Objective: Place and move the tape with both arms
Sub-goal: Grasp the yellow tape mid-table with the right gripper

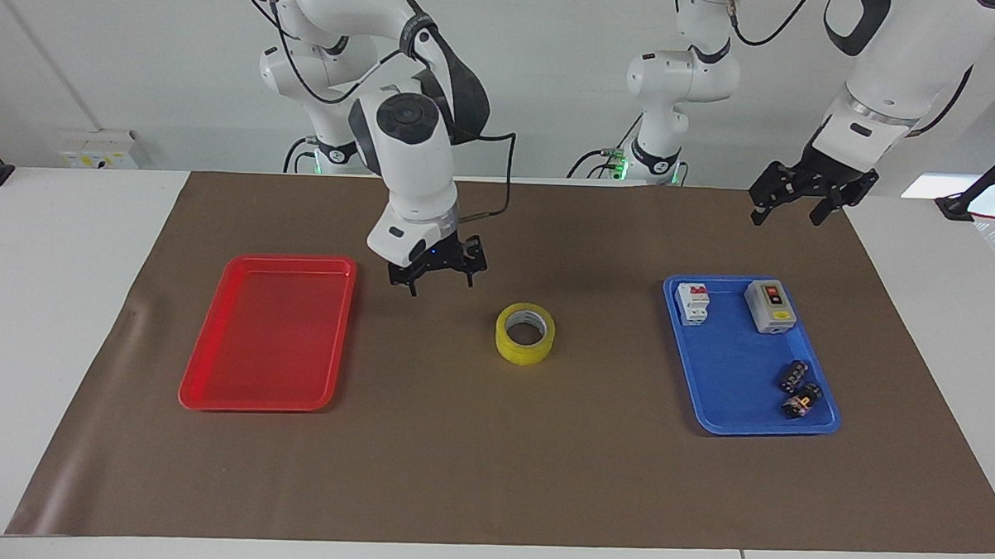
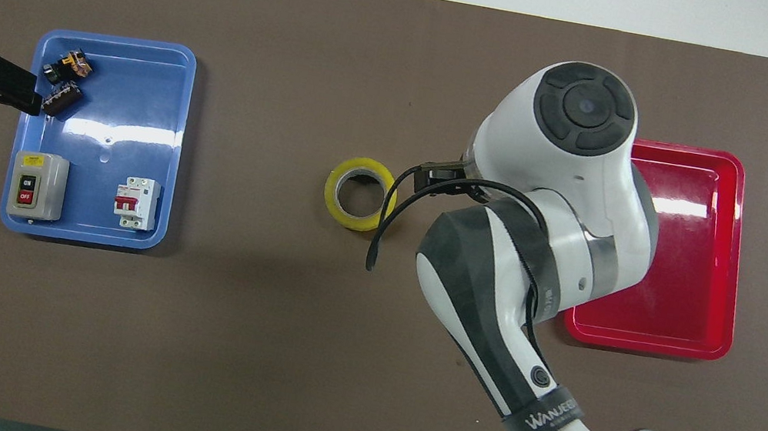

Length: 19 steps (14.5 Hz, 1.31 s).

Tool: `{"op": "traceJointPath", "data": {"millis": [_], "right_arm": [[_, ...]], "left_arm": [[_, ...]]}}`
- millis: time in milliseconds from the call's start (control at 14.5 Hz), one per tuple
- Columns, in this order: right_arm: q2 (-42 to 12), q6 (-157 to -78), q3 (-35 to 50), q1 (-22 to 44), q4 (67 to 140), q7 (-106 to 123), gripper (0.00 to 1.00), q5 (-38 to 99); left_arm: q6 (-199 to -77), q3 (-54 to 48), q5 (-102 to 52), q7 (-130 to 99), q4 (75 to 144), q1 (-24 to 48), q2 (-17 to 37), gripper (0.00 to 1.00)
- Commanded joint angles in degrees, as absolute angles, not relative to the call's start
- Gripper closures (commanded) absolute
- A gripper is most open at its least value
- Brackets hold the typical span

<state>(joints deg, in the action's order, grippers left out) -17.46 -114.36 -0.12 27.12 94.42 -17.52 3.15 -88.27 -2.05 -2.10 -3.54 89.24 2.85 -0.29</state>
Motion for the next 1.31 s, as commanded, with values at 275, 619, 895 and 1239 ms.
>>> {"op": "traceJointPath", "data": {"millis": [275, 619, 895, 1239], "right_arm": [[-28.2, -128.6, -0.1, 32.6, 94.8, -22.4, 0.00, 3.3], [-29.7, -132.0, -0.1, 33.3, 96.0, -22.4, 0.00, 3.3], [-30.8, -135.3, -0.1, 33.4, 97.0, -22.4, 0.00, 3.3], [-30.9, -135.4, -0.1, 34.4, 97.1, -22.3, 0.65, 3.1]], "left_arm": [[-86.7, -1.8, -3.0, 1.0, 89.8, 1.3, -0.3, 0.00], [-87.5, -1.8, -3.0, 1.0, 91.5, 1.8, -1.1, 0.00], [-90.8, -1.8, -1.0, 1.0, 91.6, 1.9, -1.0, 0.00], [-91.1, -1.8, -0.9, 1.1, 92.6, 1.9, -1.3, 0.00]]}}
